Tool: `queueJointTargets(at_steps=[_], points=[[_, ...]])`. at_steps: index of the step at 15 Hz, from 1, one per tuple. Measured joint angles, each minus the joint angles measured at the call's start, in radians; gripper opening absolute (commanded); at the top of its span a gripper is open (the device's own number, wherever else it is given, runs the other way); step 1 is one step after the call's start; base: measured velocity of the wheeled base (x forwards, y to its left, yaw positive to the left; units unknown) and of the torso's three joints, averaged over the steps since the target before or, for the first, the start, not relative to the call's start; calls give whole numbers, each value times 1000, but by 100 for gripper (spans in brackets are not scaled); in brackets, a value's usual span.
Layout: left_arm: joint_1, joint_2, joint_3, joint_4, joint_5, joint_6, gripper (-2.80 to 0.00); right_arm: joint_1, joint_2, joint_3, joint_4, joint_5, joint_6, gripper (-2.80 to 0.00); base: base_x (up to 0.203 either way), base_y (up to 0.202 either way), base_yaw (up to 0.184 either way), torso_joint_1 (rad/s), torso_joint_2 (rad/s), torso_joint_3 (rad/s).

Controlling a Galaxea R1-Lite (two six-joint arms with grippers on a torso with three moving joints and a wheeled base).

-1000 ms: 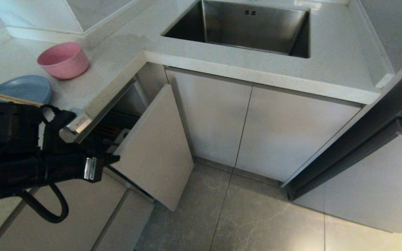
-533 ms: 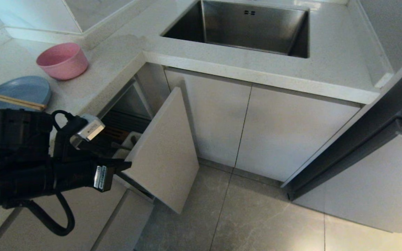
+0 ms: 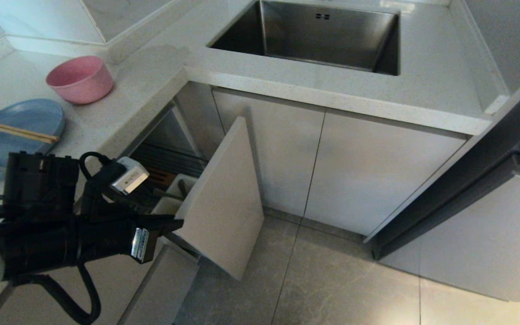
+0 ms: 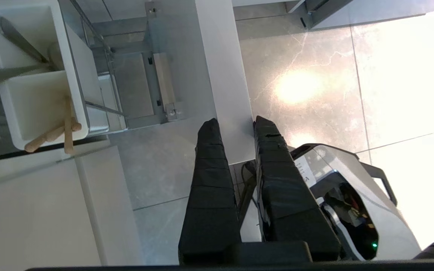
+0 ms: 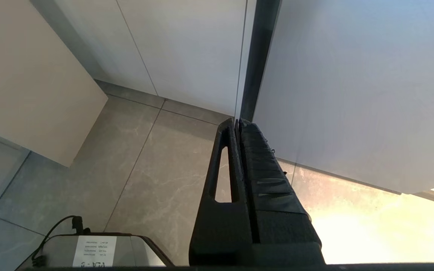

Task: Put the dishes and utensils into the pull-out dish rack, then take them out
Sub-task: Open the cupboard

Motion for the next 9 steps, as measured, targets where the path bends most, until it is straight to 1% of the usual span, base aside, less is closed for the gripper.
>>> queueJointTargets(at_steps=[2, 6, 9], points=[[-44, -2, -1, -2, 5, -3, -280, 0, 0, 0, 0, 0, 0, -280, 0, 0, 0, 0, 0, 0], [-175, 1, -8, 9, -8, 0, -280, 0, 0, 0, -1, 0, 0, -280, 0, 0, 0, 0, 0, 0], [-236, 12, -13, 1, -5, 0, -280, -1, 0, 0, -1, 0, 0, -280, 0, 0, 0, 0, 0, 0]])
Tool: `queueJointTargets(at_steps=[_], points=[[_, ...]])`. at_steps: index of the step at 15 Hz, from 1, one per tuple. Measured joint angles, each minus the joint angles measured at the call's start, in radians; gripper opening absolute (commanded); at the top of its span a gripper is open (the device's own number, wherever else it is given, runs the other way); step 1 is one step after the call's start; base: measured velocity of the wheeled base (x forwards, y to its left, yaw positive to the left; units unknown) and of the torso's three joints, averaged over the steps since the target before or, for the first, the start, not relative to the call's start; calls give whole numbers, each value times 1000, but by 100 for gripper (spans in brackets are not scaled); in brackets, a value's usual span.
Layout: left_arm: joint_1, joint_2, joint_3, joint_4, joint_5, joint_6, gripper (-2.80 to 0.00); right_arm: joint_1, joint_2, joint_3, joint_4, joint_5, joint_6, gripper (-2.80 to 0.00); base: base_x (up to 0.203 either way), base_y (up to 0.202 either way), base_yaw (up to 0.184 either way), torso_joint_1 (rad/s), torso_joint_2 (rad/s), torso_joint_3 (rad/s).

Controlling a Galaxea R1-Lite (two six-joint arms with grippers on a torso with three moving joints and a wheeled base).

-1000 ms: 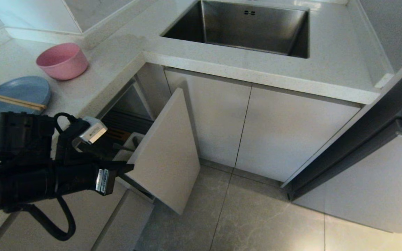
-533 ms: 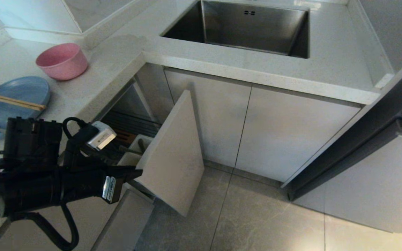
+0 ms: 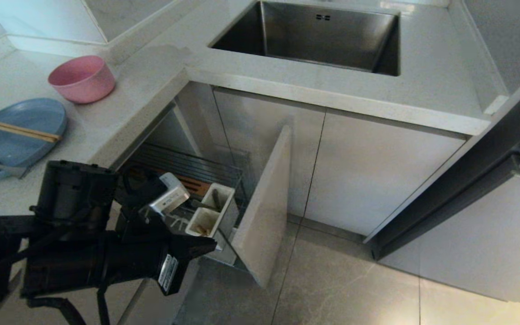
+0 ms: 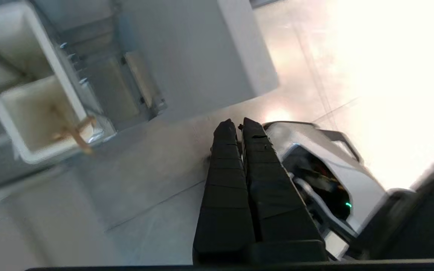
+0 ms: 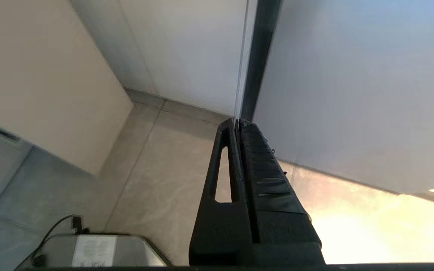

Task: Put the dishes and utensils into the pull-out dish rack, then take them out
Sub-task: Open the cupboard, then pick up the bowl and place it in the cupboard

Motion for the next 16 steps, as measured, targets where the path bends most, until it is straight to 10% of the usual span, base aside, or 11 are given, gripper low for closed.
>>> queueJointTargets(at_steps=[16], points=[[36, -26, -37, -7, 77, -75, -280, 1, 0, 0, 1, 0, 0, -280, 0, 0, 0, 0, 0, 0]])
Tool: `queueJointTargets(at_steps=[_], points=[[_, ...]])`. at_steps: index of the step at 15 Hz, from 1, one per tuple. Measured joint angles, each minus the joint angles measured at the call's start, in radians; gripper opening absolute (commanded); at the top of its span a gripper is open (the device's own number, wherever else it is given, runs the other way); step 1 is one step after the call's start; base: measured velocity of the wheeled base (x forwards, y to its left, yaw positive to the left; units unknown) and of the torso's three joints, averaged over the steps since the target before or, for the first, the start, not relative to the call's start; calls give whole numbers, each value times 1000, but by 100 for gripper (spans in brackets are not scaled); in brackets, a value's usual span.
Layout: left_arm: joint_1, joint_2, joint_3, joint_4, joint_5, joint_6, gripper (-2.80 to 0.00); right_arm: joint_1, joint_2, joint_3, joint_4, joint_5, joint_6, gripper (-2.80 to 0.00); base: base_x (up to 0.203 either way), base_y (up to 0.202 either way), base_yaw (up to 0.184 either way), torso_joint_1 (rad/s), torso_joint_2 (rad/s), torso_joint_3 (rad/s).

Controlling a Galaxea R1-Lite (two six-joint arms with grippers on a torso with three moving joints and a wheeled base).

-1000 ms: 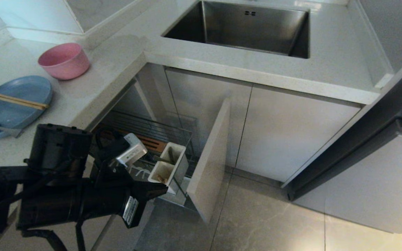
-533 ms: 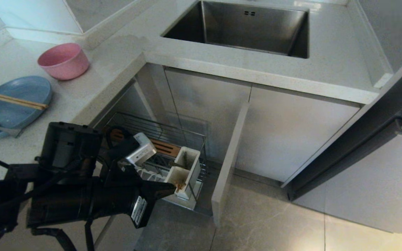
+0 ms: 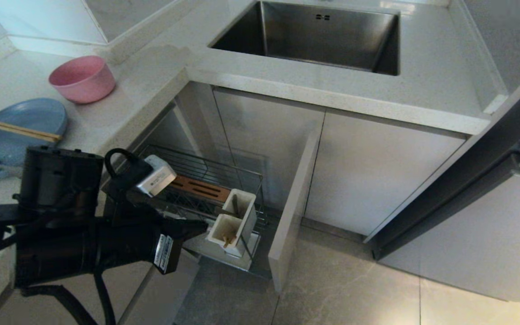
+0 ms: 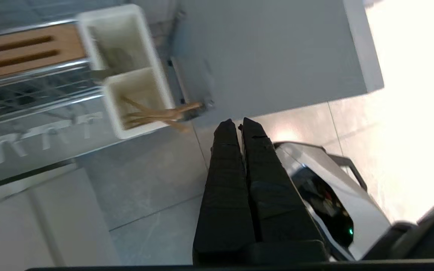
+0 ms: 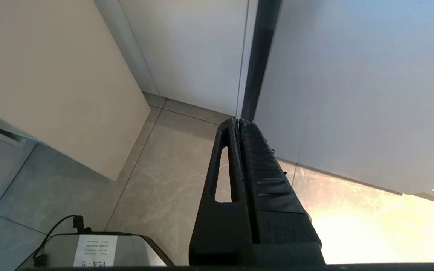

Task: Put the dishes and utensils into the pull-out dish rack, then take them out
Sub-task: Pick up the bowl and place it in the cupboard

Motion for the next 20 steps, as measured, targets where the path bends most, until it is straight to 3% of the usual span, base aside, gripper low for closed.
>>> queueJointTargets(at_steps=[6, 14, 20], points=[[125, -104, -54, 5, 163, -31, -280, 0, 0, 0, 0, 0, 0, -280, 0, 0, 0, 0, 0, 0], [285, -224, -274, 16, 501, -29, -280, 0, 0, 0, 0, 0, 0, -280, 0, 0, 0, 0, 0, 0], [454, -181, -436, 60, 523, -28, -280, 0, 0, 0, 0, 0, 0, -280, 0, 0, 0, 0, 0, 0]])
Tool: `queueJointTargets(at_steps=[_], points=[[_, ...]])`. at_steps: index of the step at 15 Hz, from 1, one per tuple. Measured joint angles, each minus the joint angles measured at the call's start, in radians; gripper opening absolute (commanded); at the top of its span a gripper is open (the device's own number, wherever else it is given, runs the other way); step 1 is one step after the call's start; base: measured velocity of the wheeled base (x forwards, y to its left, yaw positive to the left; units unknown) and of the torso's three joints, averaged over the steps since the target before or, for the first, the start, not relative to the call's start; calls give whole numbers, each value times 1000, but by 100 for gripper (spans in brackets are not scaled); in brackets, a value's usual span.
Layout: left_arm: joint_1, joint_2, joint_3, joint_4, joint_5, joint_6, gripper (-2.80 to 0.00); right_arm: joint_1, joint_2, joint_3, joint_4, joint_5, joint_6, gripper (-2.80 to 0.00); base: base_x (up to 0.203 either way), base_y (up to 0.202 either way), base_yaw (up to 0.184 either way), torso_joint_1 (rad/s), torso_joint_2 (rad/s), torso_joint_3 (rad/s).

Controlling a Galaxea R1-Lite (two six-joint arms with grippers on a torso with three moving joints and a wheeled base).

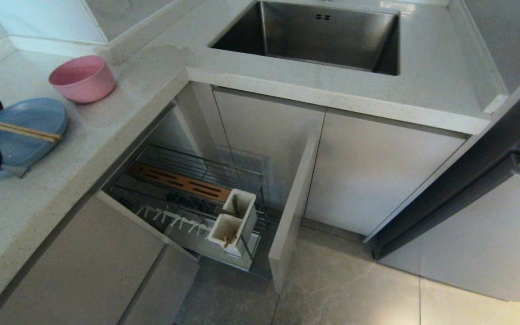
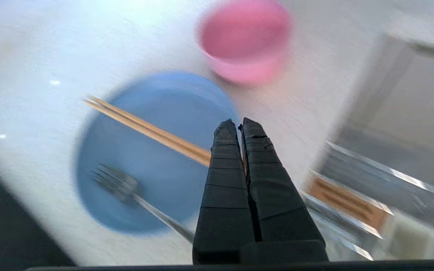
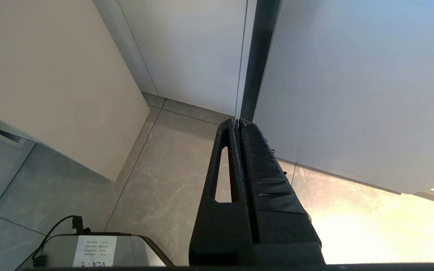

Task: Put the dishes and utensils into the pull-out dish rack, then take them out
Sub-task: Pick up the bowl and place it in the cupboard

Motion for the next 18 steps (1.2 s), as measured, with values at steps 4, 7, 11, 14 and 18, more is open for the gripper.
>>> queueJointTargets(at_steps=[4, 7, 11, 14, 18], points=[[68, 106, -114, 24, -72, 8, -280, 0, 0, 0, 0, 0, 0, -280, 0, 0, 0, 0, 0, 0], [76, 201, -257, 116, -144, 11, -280, 0, 0, 0, 0, 0, 0, -280, 0, 0, 0, 0, 0, 0], [88, 344, -487, 259, -171, 30, -280, 0, 0, 0, 0, 0, 0, -280, 0, 0, 0, 0, 0, 0], [104, 431, -571, 290, -171, 76, -280, 0, 0, 0, 0, 0, 0, -280, 0, 0, 0, 0, 0, 0], [118, 500, -596, 281, -181, 82, -280, 0, 0, 0, 0, 0, 0, -280, 0, 0, 0, 0, 0, 0]])
